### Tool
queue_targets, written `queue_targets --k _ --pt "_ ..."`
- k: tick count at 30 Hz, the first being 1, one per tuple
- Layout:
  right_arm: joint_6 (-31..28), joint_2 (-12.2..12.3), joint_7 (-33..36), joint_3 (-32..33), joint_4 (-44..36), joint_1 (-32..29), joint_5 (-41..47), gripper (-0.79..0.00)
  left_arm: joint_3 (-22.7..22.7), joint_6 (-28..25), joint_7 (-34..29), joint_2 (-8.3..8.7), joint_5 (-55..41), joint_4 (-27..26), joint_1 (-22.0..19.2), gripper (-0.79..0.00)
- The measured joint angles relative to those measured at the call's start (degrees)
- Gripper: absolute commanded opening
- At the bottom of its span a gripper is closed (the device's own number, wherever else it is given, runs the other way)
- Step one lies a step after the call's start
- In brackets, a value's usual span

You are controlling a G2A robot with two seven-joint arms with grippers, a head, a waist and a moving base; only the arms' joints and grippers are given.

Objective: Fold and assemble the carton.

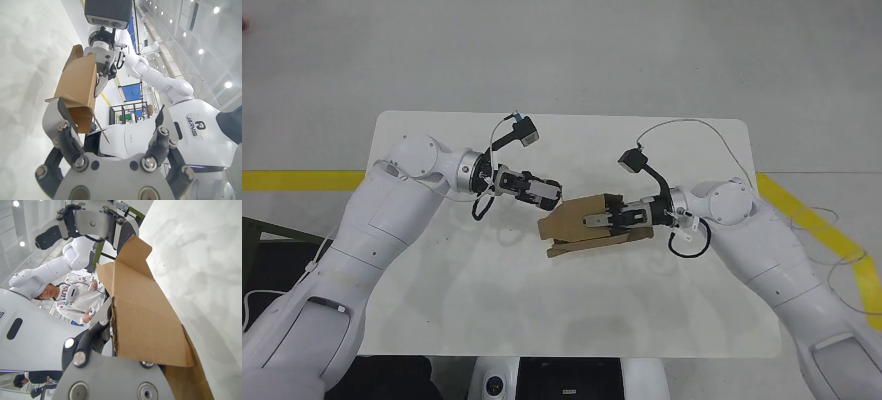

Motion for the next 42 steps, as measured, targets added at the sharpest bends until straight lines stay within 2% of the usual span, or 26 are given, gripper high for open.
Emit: queue_targets --k 14,26,42 --pt "-0.48 -0.73 -0.48 -2.73 1.53 2.39 0.93 -0.785 0.26 0.02 -0.03 -0.29 0.20 -0.13 -0.31 0.000" --pt "-3.37 -0.59 -3.37 -1.04 4.88 3.19 1.40 -0.785 -0.54 -0.19 0.19 0.12 1.27 -0.93 0.21 0.000" --pt "-5.48 -1.70 -8.26 0.76 6.13 2.95 -0.84 -0.785 1.12 0.39 -0.39 -0.60 0.04 -1.74 0.97 0.000"
